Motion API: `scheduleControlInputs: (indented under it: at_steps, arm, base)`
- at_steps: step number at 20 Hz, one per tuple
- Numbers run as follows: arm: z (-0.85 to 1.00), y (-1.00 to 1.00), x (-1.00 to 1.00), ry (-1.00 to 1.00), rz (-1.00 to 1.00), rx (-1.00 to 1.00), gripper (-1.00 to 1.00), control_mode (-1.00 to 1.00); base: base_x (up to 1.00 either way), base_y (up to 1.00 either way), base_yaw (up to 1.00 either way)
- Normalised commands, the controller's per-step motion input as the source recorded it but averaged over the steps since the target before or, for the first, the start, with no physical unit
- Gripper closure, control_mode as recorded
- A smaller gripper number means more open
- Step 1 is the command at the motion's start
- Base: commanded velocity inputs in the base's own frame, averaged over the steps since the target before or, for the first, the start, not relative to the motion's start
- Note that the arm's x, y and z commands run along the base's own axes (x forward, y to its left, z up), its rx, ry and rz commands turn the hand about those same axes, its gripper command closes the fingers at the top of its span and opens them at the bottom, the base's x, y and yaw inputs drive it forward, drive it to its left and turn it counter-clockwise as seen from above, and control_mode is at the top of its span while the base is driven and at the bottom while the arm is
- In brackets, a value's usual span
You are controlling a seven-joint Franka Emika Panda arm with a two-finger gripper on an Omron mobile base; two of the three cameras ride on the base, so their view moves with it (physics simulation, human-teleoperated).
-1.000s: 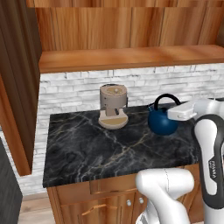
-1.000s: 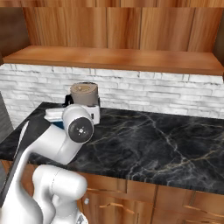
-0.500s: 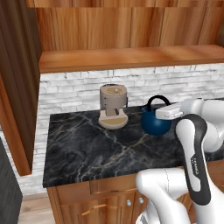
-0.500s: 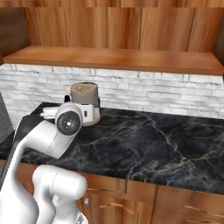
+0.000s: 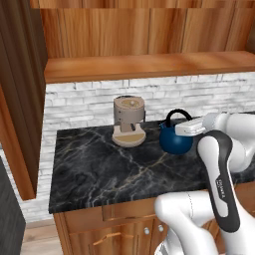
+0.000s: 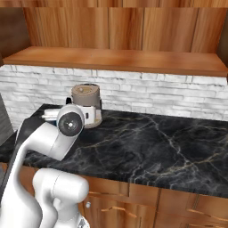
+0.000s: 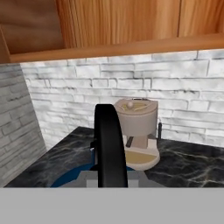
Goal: Open the cabinet, pick the kettle from the cabinet, and place it in the sink.
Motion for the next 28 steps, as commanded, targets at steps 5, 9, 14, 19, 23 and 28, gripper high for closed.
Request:
scheduleControlInputs:
  at_steps: [5, 9, 14, 19, 23, 28]
  arm:
    - [0.00, 0.00, 0.00, 0.00, 0.00, 0.00, 1.00, -1.00]
    - [0.00, 0.00, 0.00, 0.00, 0.00, 0.00, 1.00, -1.00]
    - [0.00, 0.00, 0.00, 0.00, 0.00, 0.00, 1.00, -1.00]
    - [0.00, 0.00, 0.00, 0.00, 0.00, 0.00, 1.00, -1.00]
    - [0.00, 0.00, 0.00, 0.00, 0.00, 0.00, 1.00, 1.00]
    - [0.00, 0.00, 0.00, 0.00, 0.00, 0.00, 1.00, 1.00]
  base:
    - [0.00, 0.00, 0.00]
    - [0.00, 0.00, 0.00]
    - [0.00, 0.00, 0.00]
    - [0.00, 0.00, 0.00]
    - [0.00, 0.00, 0.00]
    - [0.00, 0.00, 0.00]
